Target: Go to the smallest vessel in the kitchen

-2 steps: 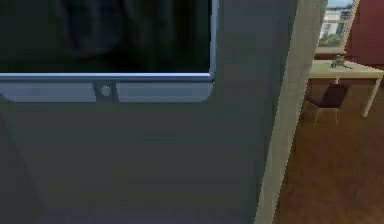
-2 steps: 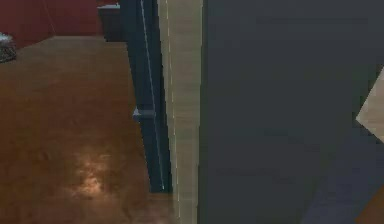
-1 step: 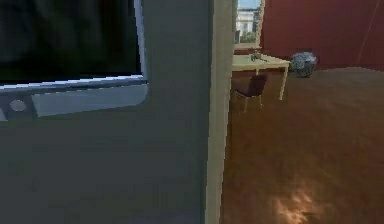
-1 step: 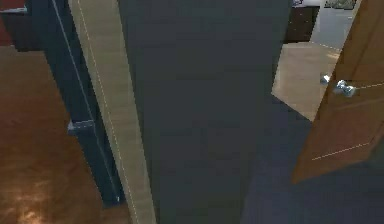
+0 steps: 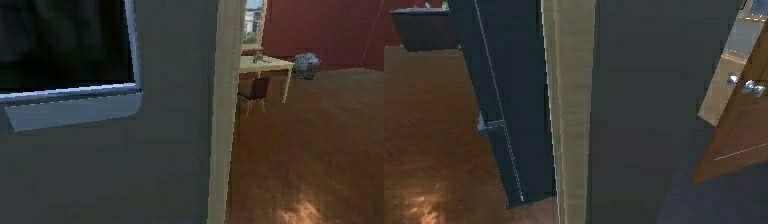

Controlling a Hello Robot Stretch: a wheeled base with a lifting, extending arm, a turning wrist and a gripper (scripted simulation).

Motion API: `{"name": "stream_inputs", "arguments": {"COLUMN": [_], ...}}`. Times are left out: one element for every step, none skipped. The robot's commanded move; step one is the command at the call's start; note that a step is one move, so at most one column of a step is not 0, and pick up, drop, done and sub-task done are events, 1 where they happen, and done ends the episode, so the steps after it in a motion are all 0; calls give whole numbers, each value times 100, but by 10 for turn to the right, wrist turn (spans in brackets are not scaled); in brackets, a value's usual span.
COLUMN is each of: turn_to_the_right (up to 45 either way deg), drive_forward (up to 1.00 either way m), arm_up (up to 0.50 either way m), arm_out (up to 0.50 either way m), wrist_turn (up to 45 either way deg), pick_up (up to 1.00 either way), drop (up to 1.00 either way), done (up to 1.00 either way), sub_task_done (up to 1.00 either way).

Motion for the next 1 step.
{"name": "stream_inputs", "arguments": {"turn_to_the_right": [150], "drive_forward": [0], "arm_up": [0], "arm_out": [0], "wrist_turn": [0], "pick_up": [0], "drop": [0], "done": [0], "sub_task_done": [0]}}
